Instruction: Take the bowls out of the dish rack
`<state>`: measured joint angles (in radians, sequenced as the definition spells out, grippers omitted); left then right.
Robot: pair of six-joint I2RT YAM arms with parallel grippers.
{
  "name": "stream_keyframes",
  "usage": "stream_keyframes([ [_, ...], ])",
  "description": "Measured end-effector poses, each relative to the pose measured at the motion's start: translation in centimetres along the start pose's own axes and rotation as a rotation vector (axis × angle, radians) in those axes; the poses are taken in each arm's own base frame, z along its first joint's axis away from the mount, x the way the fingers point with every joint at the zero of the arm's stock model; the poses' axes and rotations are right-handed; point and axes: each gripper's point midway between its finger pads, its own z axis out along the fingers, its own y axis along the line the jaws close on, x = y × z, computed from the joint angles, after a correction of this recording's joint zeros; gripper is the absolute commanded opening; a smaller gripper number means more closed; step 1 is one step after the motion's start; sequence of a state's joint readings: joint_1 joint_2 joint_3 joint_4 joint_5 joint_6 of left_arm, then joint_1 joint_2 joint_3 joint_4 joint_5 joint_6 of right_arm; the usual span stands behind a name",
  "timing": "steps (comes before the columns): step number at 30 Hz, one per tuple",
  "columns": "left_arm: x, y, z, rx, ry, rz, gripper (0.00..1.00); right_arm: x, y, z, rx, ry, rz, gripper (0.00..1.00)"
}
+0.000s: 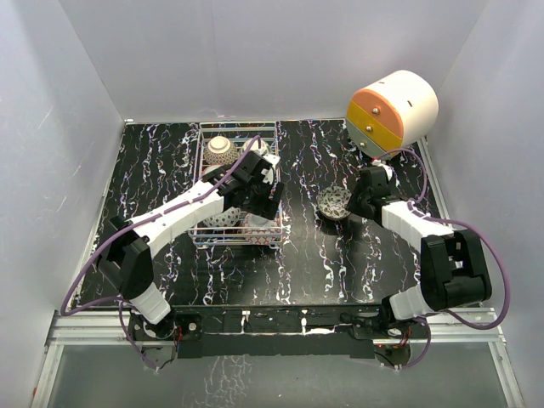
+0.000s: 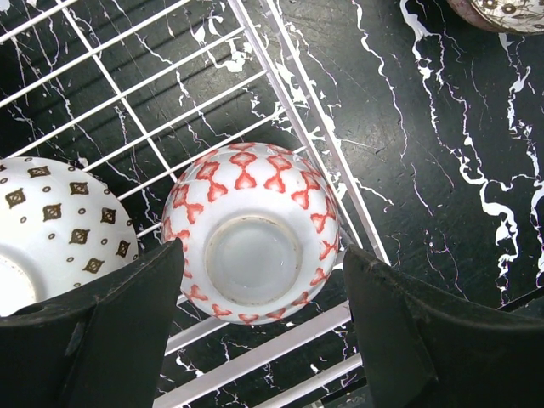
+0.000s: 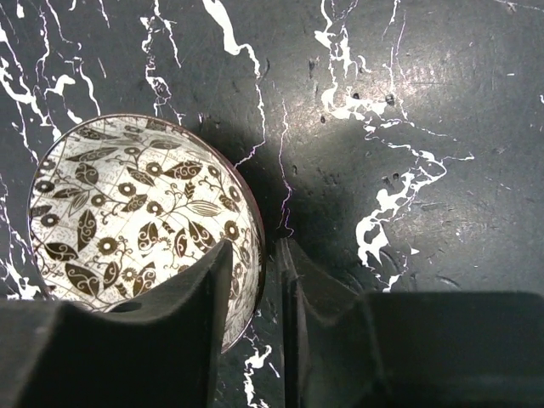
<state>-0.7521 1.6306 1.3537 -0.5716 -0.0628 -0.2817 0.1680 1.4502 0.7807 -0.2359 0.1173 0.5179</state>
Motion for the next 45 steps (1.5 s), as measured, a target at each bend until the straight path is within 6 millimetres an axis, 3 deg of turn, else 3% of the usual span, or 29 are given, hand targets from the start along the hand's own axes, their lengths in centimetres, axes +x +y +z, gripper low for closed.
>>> stream_keyframes([
  [6,0.2,0.0,0.1,-0.006,0.003,-0.005,0.74,-0.9,0.5,-1.0,-0.030,-0.035,0.004,0.45],
  [13,0.6,0.4,0.3,-0.030,0.016,-0.005,0.72,-2.8,0.9,-2.8,-0.045,-0.115,0.014,0.51],
  [23,1.3,0.6,0.8,-0.043,0.040,-0.010,0.62,-3.5,0.6,-3.3,-0.032,-0.148,0.015,0.52],
  [32,2.0,0.6,1.5,-0.048,0.064,-0.019,0.62,-3.5,0.6,-3.4,-0.032,-0.148,0.011,0.52],
  [38,1.7,0.5,1.6,-0.045,0.052,-0.024,0.44,-3.5,0.6,-3.4,-0.031,-0.148,0.005,0.52],
  [45,1.5,0.4,1.6,-0.042,0.047,-0.023,0.32,-3.6,0.5,-3.3,-0.029,-0.149,0.005,0.52],
])
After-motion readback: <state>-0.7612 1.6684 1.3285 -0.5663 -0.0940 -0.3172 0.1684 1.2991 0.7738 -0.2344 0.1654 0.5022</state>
